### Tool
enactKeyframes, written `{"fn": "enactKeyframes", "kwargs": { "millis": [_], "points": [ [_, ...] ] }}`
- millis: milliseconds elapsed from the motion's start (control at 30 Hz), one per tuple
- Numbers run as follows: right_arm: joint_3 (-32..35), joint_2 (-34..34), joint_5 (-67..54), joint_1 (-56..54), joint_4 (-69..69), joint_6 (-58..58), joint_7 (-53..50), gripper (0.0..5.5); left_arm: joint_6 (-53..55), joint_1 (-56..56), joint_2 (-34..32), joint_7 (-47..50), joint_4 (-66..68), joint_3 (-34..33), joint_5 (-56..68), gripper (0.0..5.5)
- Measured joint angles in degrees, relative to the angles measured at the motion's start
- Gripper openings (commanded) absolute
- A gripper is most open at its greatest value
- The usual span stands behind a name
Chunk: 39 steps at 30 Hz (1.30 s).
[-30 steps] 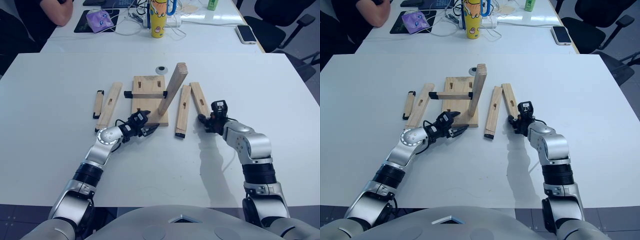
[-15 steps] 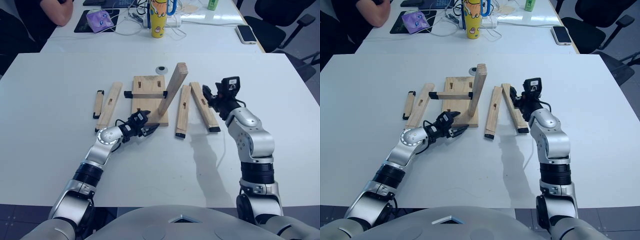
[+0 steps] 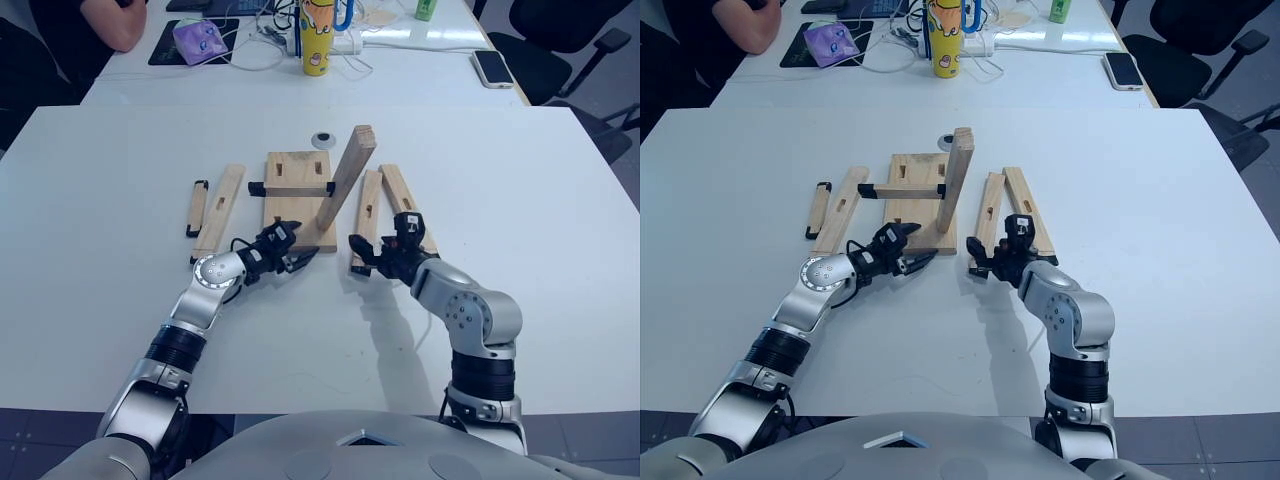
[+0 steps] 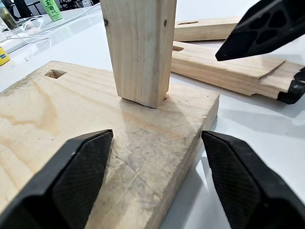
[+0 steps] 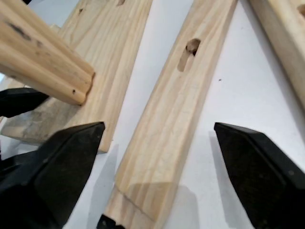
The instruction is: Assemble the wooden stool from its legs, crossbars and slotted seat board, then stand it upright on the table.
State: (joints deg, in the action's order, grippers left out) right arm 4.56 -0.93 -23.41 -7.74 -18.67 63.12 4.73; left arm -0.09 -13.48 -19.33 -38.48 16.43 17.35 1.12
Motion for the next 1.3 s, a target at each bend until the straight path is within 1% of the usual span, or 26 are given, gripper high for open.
{"fn": "enactKeyframes", "kwargs": {
  "millis": [67,267,500,733,1000,1033,1067,1100,1167,1233,1300],
  "points": [
    [-3.6,-1.9,2.6,-2.1,0.8,0.9,-0.8,4.87,0.0,0.0,0.0,-0.1,0.0,0.0,0.0,3.44],
    [-9.6,-4.9,9.4,-4.4,2.4,3.2,-4.3,4.87,0.1,-0.1,0.0,-0.1,0.0,0.0,0.1,3.44],
    [-8.3,-4.8,11.6,-7.1,2.6,8.8,-5.2,4.87,0.2,-0.1,0.0,0.0,0.0,0.0,0.2,3.44],
    [-7.4,-3.2,13.9,-10.9,3.4,15.8,-7.0,3.74,0.3,0.0,0.1,0.0,0.0,0.0,0.5,3.44],
    [-7.0,-1.6,14.8,-12.7,4.1,18.9,-7.1,2.53,0.3,-0.1,0.1,0.0,0.0,0.0,0.5,3.44],
    [-6.9,-1.3,15.0,-12.7,4.1,18.6,-7.1,2.36,0.3,-0.1,0.1,0.0,0.0,0.0,0.5,3.44],
    [-5.4,-0.3,15.1,-12.7,4.4,17.6,-7.3,2.25,0.3,-0.1,0.1,0.0,0.0,0.0,0.5,3.44],
    [-4.8,0.0,15.2,-12.5,4.7,14.8,-7.2,2.07,0.3,-0.1,0.1,0.0,0.0,0.0,0.6,3.44],
    [-2.9,1.2,15.0,-12.4,4.6,6.1,-6.7,2.04,0.2,0.1,0.1,-0.1,0.0,-0.2,1.0,3.44],
    [-1.2,2.3,14.0,-12.4,4.4,-0.1,-5.9,2.04,0.1,0.2,0.1,-0.2,-0.1,-0.3,1.1,3.44],
    [1.9,3.6,10.9,-12.1,3.8,-7.4,-2.7,2.04,0.1,0.2,0.1,-0.2,-0.1,-0.3,1.1,3.44]
  ]
}}
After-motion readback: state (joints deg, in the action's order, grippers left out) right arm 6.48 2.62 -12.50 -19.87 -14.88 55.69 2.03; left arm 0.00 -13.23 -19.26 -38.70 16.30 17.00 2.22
